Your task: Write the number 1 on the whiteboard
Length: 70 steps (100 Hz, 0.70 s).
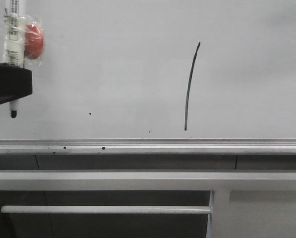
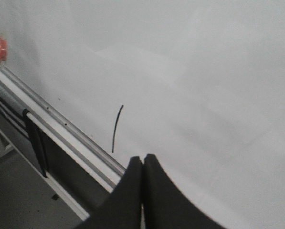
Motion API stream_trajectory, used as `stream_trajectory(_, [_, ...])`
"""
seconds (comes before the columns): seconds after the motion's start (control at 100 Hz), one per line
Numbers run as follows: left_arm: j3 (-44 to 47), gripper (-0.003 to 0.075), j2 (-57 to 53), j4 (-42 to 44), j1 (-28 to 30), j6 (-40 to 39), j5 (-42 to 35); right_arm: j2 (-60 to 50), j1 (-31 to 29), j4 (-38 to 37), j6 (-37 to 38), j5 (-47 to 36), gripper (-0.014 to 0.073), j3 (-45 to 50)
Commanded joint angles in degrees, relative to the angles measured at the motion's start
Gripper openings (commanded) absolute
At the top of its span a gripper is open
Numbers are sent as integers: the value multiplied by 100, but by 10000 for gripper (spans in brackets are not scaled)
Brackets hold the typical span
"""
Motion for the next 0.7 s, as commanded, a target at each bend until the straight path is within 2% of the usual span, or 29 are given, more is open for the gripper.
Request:
stream_trajectory(0.0, [-111, -20, 210, -8, -10, 38, -517, -264, 11, -664, 516, -389, -60, 109])
stream_trajectory(0.07, [-111, -20, 480, -8, -162, 38, -789, -487, 11, -823, 742, -389, -60, 315])
stream_trajectory(0.16, [-111, -20, 846, -133, -536, -41, -1553, -735, 11, -832, 802, -389, -60, 539])
stream_trajectory(0.31, [-111, -20, 1600, -1245, -1274, -71, -2774, -909, 11, -832, 802, -308, -60, 738])
stream_trajectory(0.48, [-111, -20, 2453, -1797, -1946, -119, -3997, -913, 11, -877, 802, -324, -60, 850])
stream_trajectory(0.54, [-111, -20, 2736, -2105, -2075, -374, -4402, -913, 11, -889, 802, -324, -60, 859])
stream_trajectory(0.69, [-149, -20, 3098, -2289, -2117, -725, -4421, -913, 11, -947, 802, -313, -63, 859])
